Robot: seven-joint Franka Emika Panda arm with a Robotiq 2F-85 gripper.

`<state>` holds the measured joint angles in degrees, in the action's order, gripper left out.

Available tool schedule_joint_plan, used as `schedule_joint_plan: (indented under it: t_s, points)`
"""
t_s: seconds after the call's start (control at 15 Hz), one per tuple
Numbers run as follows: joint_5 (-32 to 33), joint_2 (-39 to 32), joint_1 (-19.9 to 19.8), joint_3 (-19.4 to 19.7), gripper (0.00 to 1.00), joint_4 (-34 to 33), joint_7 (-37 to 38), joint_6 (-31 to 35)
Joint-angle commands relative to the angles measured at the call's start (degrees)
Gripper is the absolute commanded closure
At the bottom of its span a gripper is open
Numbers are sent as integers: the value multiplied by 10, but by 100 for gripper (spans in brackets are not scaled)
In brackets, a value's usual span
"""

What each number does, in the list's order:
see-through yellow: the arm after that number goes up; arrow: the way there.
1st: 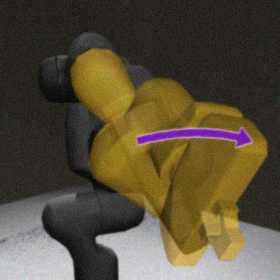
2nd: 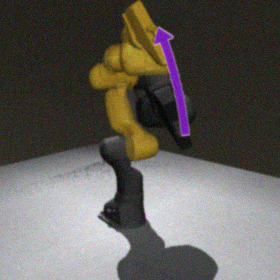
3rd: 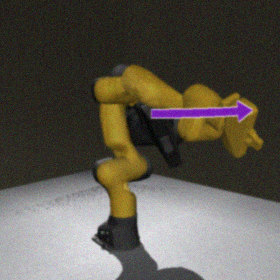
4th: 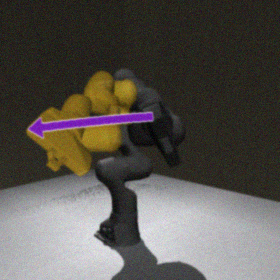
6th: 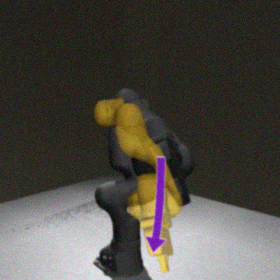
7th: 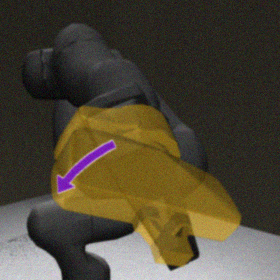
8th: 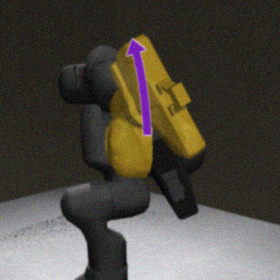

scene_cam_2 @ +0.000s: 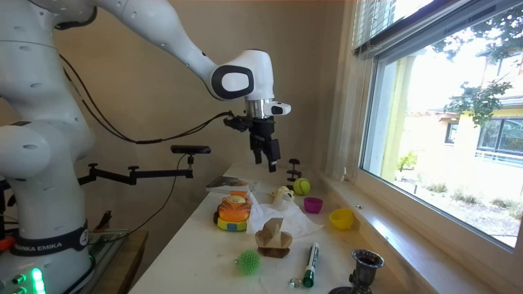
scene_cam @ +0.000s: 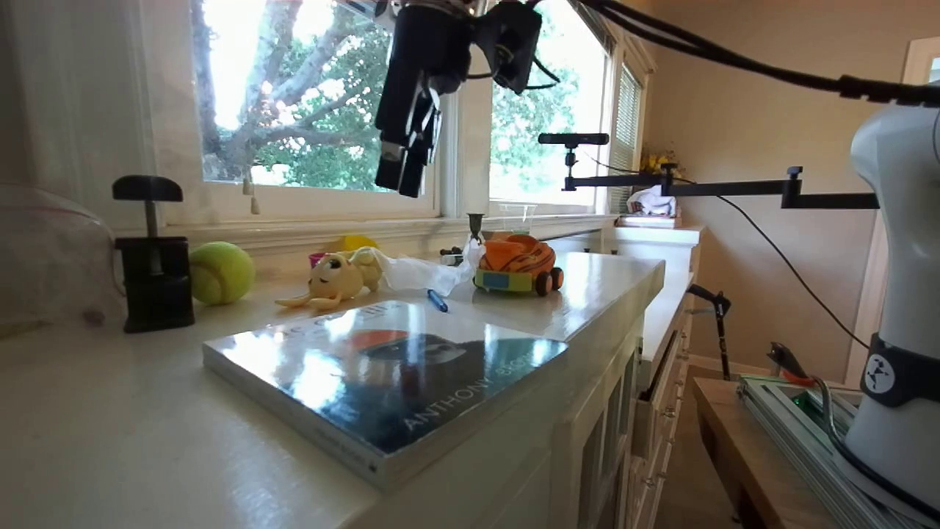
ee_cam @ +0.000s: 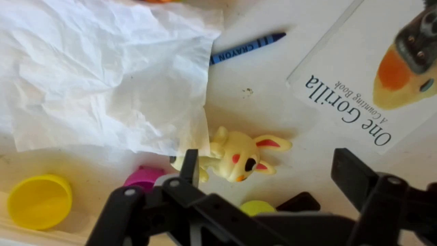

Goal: Turn the screw of the black object on the left around

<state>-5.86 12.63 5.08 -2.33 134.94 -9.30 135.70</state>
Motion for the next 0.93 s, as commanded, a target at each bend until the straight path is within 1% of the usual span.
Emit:
schedule_joint_plan:
  t_s: [0.0,0.2,0.47,0.87]
  points:
    - [-20,-81,15,-1,0,-89,-34,-6]
    - [-26,-130,19,-13,0,-146,-52,-21]
    - [-9,-190,17,-31,0,-217,-64,-47]
    - [12,-243,17,-49,0,-307,-73,-96]
